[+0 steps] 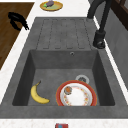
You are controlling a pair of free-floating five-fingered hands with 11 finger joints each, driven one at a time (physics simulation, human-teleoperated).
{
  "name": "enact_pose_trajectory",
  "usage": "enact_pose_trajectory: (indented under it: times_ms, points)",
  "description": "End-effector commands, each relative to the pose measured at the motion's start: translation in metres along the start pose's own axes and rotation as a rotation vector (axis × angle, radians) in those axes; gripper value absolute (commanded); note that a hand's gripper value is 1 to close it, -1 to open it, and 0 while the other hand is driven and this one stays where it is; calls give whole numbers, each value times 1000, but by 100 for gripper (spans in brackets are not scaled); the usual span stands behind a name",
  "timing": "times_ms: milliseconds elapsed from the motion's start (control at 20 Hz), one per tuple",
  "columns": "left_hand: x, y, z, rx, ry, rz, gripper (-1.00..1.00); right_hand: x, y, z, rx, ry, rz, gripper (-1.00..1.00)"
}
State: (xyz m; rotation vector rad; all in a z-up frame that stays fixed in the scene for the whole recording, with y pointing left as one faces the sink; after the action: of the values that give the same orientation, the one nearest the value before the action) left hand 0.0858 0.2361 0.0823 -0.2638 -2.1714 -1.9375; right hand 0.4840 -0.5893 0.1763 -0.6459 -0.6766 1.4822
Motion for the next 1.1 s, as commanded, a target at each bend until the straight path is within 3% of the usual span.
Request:
enact_pose_trajectory:
  times_ms: [0, 150, 350, 550, 700, 750, 850, 1050]
  points:
    - [0, 0, 0, 0, 0, 0, 0, 15, 14, -29, -47, -26, 69, 100]
    - [0, 0, 0, 0, 0, 0, 0, 25, 25, -55, -46, -12, 60, 100]
    - [0, 0, 0, 0, 0, -1, 0, -1, 38, -83, -32, -47, 84, 100]
    - [0, 0, 0, 0, 0, -1, 0, -4, 36, -80, 7, -65, 67, 100]
    - [0, 0, 0, 0, 0, -1, 0, 2, 50, -49, -8, -58, 22, 100]
    - [0, 0, 0, 0, 0, -1, 0, 1, 42, -38, -56, -67, 15, -100]
    - [0, 0, 0, 0, 0, -1, 0, -7, 22, -20, -102, -64, 6, -100]
    - [0, 0, 0, 0, 0, -2, 0, -5, 1, 0, -43, -80, -1, -100]
